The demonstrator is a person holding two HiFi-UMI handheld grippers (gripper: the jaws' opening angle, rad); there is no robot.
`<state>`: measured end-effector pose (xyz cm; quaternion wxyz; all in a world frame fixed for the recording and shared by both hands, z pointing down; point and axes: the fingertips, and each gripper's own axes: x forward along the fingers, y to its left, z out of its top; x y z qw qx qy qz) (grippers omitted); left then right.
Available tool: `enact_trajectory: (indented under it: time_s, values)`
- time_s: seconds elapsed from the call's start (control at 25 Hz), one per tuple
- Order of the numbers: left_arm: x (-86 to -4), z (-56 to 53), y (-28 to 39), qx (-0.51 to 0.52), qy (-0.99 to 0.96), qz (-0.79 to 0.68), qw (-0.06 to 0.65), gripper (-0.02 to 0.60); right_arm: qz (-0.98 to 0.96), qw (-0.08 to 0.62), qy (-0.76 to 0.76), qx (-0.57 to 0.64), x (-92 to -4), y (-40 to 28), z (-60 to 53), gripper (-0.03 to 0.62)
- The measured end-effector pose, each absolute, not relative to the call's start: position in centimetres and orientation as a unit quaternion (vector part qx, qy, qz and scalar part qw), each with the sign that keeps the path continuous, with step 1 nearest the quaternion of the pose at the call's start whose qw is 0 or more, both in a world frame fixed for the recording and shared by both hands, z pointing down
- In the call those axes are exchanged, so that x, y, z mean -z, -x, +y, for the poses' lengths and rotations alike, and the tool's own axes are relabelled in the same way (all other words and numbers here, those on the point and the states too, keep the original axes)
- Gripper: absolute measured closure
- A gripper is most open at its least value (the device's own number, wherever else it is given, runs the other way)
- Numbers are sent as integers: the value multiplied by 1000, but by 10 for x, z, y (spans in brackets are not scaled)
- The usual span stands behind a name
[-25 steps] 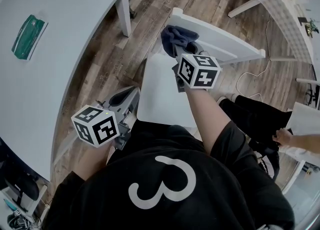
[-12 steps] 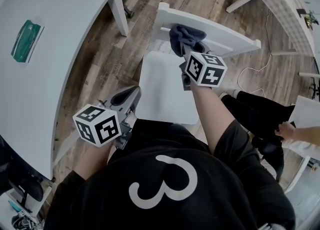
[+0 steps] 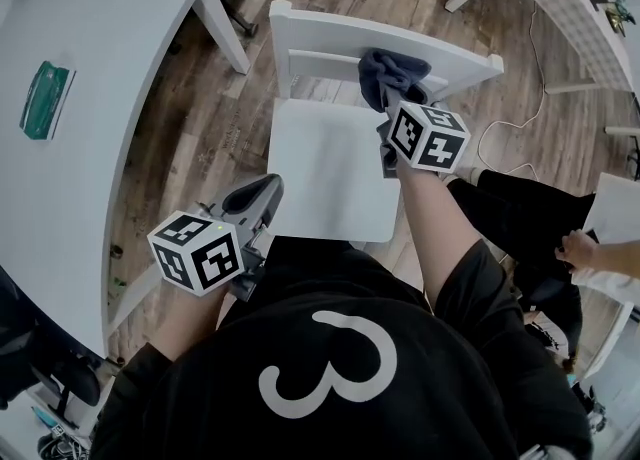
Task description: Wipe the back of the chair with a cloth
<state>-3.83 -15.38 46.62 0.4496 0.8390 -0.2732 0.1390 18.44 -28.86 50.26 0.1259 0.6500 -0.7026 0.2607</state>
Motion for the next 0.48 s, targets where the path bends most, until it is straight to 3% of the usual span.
enact_trajectory:
  time_s: [0.48]
  values:
    - [-467, -130, -19, -164, -842, -257, 445, 568, -699, 125, -657, -254, -499, -258, -264, 542]
